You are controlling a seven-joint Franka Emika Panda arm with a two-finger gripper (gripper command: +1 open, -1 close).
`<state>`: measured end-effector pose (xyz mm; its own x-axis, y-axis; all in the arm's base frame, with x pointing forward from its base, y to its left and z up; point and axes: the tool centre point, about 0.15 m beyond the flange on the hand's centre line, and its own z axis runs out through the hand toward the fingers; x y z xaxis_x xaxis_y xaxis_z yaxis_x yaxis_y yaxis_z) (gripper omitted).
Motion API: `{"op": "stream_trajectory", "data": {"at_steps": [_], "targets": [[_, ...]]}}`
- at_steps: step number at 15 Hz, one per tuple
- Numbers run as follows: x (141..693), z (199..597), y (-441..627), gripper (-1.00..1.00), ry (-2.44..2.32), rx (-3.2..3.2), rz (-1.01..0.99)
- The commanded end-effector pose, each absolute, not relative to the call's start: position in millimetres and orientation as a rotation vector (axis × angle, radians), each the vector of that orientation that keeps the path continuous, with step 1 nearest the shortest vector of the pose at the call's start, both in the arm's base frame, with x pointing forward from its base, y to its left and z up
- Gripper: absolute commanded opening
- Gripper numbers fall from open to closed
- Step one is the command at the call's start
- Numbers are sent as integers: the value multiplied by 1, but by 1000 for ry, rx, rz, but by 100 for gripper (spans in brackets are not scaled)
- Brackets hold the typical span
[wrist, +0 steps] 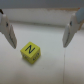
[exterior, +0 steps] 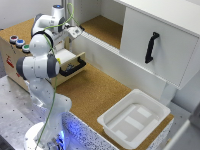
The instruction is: Lift the yellow block
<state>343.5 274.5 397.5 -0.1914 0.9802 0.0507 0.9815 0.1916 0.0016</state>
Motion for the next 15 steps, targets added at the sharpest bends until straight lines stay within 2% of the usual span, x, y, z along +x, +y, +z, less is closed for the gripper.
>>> {"op": "stream_trajectory", "data": {"at_steps": [1, 9, 15], "targets": [[352, 373, 276, 100, -2507, -1801, -71], [323, 374, 290, 100, -2476, -1814, -96], [306, 372, 303, 100, -2799, -1406, -150]]}}
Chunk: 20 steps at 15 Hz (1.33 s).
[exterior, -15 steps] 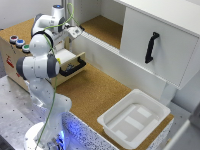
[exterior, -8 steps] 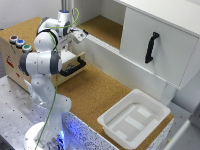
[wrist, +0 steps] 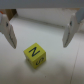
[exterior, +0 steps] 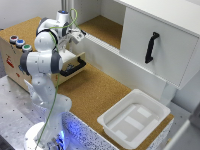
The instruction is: Lift the yellow block
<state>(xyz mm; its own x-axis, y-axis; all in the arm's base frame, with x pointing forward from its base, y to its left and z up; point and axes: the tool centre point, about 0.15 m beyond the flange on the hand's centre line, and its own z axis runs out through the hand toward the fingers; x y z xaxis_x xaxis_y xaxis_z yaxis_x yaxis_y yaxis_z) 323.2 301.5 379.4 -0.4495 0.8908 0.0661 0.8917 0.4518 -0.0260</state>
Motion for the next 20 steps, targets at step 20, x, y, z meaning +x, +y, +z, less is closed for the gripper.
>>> {"op": "stream_trajectory", "data": {"at_steps": [20], "targets": [[303, 331, 283, 100, -3068, -1153, -385]]}}
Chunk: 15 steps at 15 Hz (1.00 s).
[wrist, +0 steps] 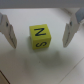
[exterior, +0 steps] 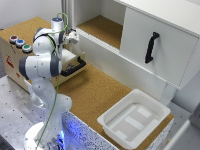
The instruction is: Lift the yellow block
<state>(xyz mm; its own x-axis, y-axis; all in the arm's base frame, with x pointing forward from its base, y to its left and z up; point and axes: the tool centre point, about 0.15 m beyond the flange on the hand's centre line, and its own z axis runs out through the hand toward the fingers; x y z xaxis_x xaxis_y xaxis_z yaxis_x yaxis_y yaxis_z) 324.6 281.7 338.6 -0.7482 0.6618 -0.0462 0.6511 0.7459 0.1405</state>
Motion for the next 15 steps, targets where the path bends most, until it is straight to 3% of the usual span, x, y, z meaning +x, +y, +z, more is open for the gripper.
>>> {"op": "stream_trajectory", "data": {"at_steps": [1, 11, 12, 15], "targets": [[301, 332, 288, 100, 2779, 1046, 352], [303, 320, 300, 100, 2871, 998, 218], [304, 319, 299, -100, 2878, 999, 208], [303, 316, 298, -100, 2884, 1005, 206]]}}
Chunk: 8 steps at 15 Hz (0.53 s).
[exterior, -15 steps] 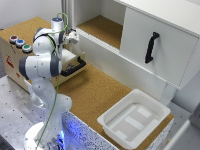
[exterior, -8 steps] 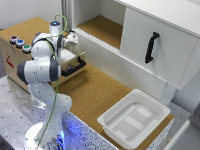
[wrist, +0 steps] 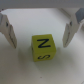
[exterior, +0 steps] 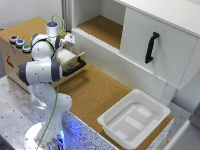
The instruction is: Lift the yellow block
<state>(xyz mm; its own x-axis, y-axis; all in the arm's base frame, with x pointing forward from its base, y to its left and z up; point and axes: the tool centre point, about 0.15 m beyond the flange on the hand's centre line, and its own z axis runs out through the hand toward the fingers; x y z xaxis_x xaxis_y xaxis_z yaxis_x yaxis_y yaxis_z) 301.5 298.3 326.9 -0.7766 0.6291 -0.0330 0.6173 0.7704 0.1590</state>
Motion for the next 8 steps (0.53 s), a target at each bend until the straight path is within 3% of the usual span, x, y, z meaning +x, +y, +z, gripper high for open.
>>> {"op": "stream_trajectory", "data": {"at_steps": [1, 8], "targets": [[303, 316, 298, -100, 2885, 1003, 207], [306, 317, 288, -100, 2879, 1010, 182]]}}
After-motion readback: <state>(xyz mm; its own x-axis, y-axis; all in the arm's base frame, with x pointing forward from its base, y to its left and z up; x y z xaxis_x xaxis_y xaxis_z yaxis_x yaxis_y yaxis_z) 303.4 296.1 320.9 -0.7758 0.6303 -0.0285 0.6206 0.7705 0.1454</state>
